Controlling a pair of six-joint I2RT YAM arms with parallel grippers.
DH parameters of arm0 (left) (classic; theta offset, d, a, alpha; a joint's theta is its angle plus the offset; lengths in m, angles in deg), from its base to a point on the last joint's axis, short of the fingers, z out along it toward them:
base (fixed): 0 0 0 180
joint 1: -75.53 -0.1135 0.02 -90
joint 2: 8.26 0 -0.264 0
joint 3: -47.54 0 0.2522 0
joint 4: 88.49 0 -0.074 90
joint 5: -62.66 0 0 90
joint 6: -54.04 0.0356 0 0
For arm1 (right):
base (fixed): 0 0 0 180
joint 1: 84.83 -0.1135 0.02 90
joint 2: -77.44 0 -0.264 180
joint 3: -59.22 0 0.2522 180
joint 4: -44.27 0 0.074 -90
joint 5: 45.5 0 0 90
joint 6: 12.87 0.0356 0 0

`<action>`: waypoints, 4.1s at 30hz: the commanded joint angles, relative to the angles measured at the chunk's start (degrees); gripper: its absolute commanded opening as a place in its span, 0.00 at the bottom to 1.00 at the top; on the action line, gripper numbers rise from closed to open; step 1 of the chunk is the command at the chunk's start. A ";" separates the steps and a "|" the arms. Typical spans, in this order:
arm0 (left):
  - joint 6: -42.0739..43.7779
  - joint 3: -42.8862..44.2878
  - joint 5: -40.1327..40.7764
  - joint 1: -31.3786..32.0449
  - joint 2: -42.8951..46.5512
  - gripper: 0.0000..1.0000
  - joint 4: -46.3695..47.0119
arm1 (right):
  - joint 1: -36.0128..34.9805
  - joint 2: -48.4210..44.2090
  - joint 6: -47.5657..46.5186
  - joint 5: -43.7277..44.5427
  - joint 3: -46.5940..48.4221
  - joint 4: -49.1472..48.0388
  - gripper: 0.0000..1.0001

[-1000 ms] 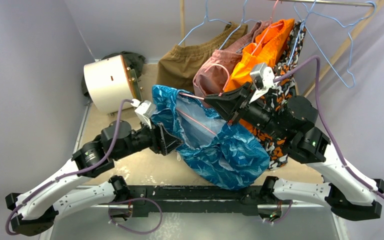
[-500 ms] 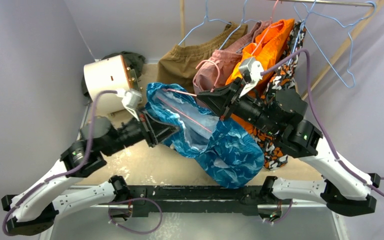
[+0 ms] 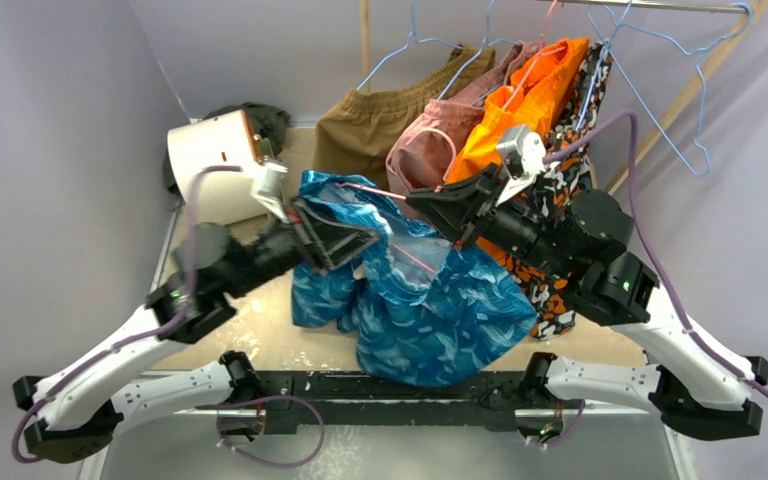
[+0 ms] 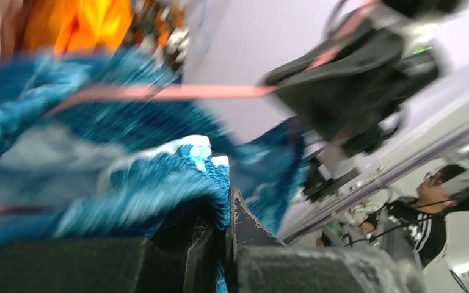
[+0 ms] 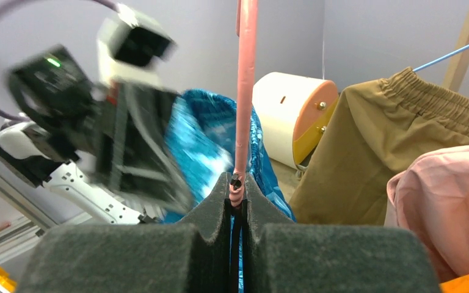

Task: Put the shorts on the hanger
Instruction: Hang the shorts on the hanger.

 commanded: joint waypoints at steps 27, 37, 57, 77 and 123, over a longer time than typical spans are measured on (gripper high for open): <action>22.94 7.46 -0.05 -0.07 10.91 0.73 -24.57 | -0.13 -7.65 -0.83 -8.26 -2.98 -3.77 0.00; 39.71 23.88 -6.17 -0.03 -1.39 0.71 -23.10 | -0.07 -6.21 -3.12 -16.06 -1.86 2.98 0.00; 47.40 24.62 -22.75 -0.02 -15.62 0.43 -30.30 | -0.13 -7.98 -4.51 -21.75 -3.04 1.42 0.00; 47.42 17.36 -27.58 -0.02 -13.70 0.00 -24.12 | -0.13 -4.99 -2.17 -24.92 -1.69 0.44 0.02; 46.17 14.10 -28.47 -0.02 -12.59 0.00 -22.07 | -0.10 2.96 -8.98 -20.71 14.50 30.30 0.26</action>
